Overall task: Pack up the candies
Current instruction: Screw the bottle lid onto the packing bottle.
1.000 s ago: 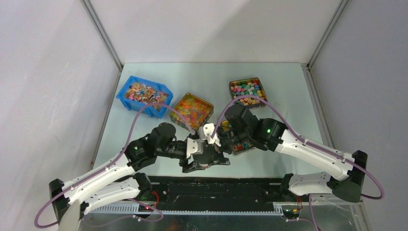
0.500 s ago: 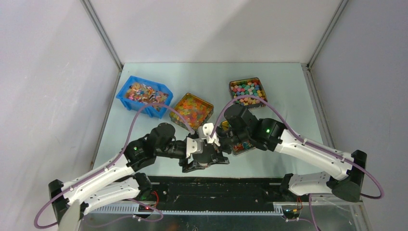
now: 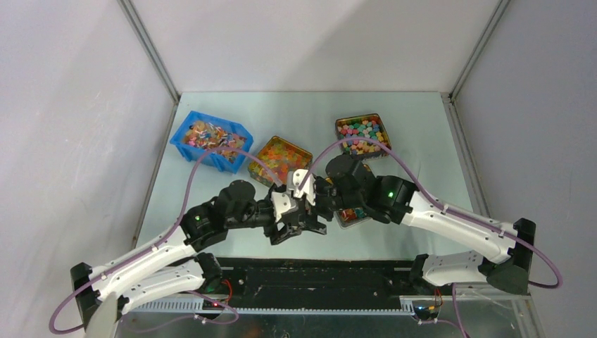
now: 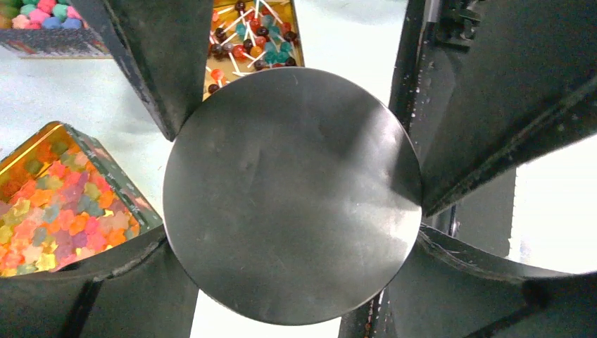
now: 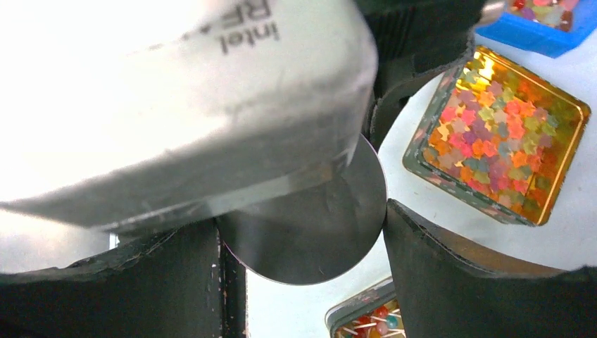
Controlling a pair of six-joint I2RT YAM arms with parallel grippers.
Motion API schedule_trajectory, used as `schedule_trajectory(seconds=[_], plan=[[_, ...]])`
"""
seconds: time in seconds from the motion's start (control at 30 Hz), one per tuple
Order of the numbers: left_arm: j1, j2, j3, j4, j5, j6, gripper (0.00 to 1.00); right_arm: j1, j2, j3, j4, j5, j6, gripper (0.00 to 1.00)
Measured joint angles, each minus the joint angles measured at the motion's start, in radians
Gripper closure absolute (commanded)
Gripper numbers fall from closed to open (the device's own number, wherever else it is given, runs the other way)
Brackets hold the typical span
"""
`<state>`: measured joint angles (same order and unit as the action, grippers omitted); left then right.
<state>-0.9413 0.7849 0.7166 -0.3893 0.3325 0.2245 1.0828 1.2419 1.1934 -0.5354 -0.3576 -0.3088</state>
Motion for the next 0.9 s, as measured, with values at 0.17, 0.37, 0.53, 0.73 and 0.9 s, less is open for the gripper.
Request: schedule_trajectory(seconds=[0.17,0.37,0.53,0.73,0.9], plan=[[0.000,0.000,0.000,0.007,-0.043,-0.011,0.58,0.030,0.004,0.000,0.022,0.099,0.068,0.16],[0.000,0.000,0.000,0.005,-0.047,0.000,0.57,0.044,0.006,0.000,0.027,0.143,0.084,0.02],[0.001,-0.003,0.000,0.006,-0.029,0.028,0.57,0.042,0.005,0.000,0.013,0.137,0.054,0.00],[0.001,-0.012,0.000,-0.001,0.014,0.075,0.57,0.009,-0.013,-0.002,-0.027,0.063,0.003,0.00],[0.001,-0.020,0.000,-0.041,0.049,0.121,0.57,-0.018,-0.077,-0.003,-0.080,0.020,-0.053,0.00]])
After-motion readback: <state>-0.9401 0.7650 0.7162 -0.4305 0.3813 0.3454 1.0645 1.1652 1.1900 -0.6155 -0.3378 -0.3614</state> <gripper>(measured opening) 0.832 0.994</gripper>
